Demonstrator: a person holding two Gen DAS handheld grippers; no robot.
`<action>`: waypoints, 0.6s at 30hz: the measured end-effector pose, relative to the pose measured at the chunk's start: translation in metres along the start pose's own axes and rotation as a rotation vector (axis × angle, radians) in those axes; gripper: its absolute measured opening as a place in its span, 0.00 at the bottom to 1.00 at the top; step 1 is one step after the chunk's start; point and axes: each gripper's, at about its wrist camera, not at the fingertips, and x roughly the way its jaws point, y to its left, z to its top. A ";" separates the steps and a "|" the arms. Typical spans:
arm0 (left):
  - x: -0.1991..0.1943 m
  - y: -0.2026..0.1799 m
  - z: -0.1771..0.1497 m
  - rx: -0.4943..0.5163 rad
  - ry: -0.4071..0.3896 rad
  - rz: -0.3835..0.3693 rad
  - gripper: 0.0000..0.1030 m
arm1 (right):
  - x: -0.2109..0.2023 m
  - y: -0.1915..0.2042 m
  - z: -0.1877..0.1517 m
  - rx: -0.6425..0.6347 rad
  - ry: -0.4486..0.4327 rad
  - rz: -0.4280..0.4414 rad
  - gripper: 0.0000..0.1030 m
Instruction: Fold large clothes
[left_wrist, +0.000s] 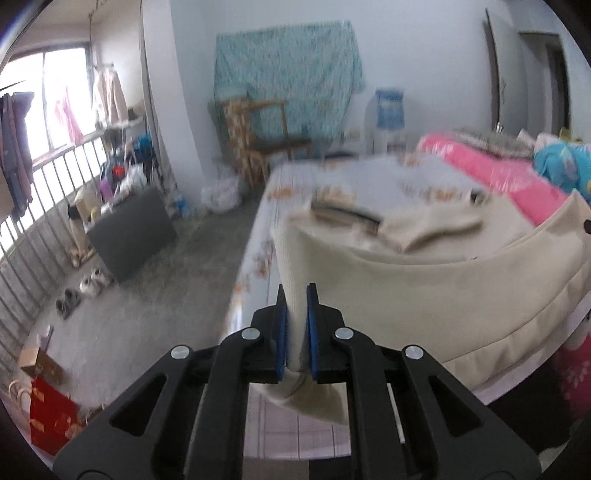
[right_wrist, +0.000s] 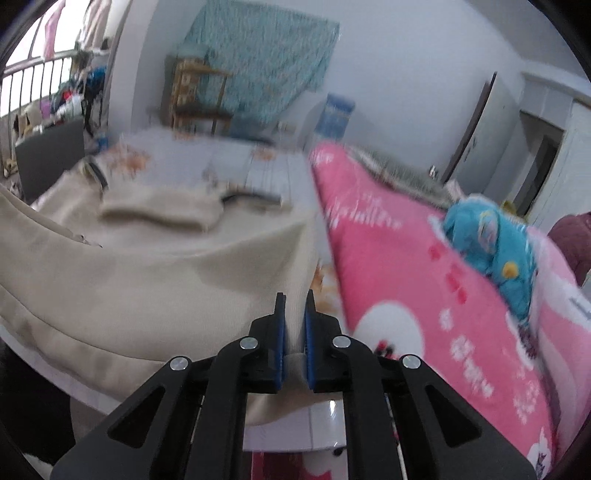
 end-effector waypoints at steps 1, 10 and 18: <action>-0.001 0.001 0.008 -0.004 -0.015 -0.006 0.09 | -0.004 -0.002 0.009 0.004 -0.025 0.004 0.09; 0.093 0.022 0.107 -0.050 -0.041 -0.044 0.08 | 0.073 -0.020 0.112 0.042 -0.111 0.059 0.09; 0.202 0.036 0.122 -0.119 0.122 -0.053 0.00 | 0.182 -0.019 0.138 0.097 0.006 0.127 0.09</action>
